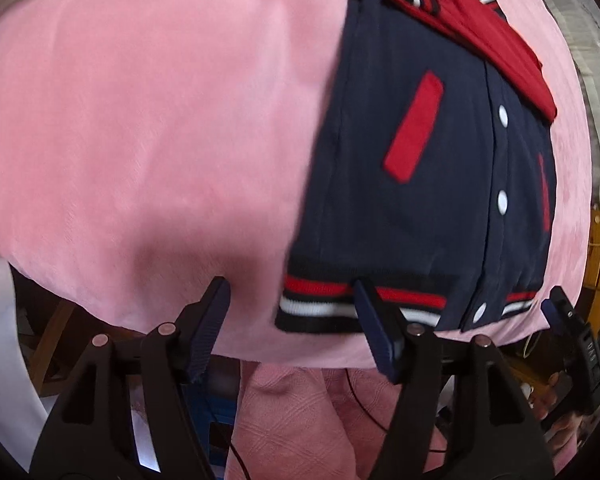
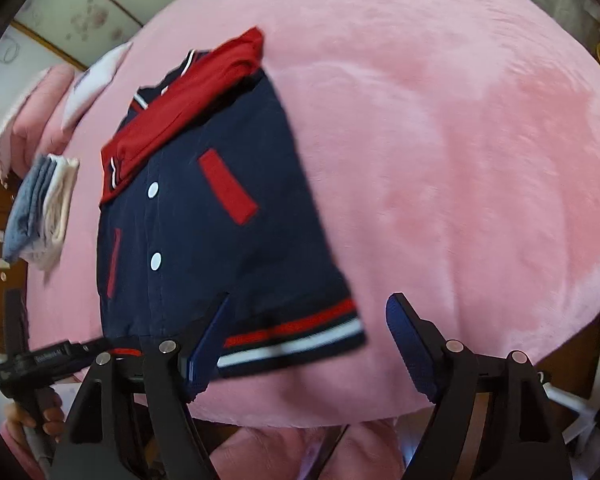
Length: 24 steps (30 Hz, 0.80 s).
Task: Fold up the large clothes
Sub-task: 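Grasp the hem with the left gripper while the right gripper grasps the hem too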
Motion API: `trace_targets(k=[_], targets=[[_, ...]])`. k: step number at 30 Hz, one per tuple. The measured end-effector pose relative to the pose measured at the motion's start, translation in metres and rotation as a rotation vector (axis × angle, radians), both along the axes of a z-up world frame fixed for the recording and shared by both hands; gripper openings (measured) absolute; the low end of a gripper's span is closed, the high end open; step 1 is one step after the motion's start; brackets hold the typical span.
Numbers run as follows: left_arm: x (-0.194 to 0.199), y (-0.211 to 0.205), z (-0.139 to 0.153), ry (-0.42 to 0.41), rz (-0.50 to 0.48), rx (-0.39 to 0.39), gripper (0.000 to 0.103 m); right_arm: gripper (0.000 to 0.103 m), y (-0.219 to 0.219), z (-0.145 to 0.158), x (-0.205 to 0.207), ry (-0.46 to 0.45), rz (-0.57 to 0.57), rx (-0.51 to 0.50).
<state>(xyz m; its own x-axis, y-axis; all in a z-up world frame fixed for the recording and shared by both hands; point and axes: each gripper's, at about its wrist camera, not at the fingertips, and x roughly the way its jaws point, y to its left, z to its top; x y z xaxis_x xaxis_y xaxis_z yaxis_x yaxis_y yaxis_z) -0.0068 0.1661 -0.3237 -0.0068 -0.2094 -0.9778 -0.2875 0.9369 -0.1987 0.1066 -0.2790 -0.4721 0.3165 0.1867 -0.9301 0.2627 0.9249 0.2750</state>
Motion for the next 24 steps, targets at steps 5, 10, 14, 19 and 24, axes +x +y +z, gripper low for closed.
trace_targets(k=[5, 10, 14, 19, 24], targets=[[0.016, 0.002, -0.018, -0.067, 0.005, -0.014, 0.065, 0.076, -0.017, -0.017, -0.010, 0.048, -0.027, 0.108], [0.005, 0.021, -0.027, -0.104, -0.010, -0.111, 0.072, 0.061, -0.022, -0.047, 0.005, 0.046, -0.043, 0.233], [0.007, 0.028, -0.028, -0.115, -0.011, -0.168, 0.072, 0.046, -0.012, -0.062, 0.022, 0.068, 0.017, 0.291], [-0.006, 0.036, -0.021, -0.162, 0.091, -0.261, 0.043, 0.025, -0.001, -0.065, 0.034, 0.083, 0.081, 0.355], [-0.025, 0.040, -0.019, -0.207, 0.181, -0.233, 0.013, 0.017, 0.007, -0.042, 0.032, 0.038, 0.088, 0.358]])
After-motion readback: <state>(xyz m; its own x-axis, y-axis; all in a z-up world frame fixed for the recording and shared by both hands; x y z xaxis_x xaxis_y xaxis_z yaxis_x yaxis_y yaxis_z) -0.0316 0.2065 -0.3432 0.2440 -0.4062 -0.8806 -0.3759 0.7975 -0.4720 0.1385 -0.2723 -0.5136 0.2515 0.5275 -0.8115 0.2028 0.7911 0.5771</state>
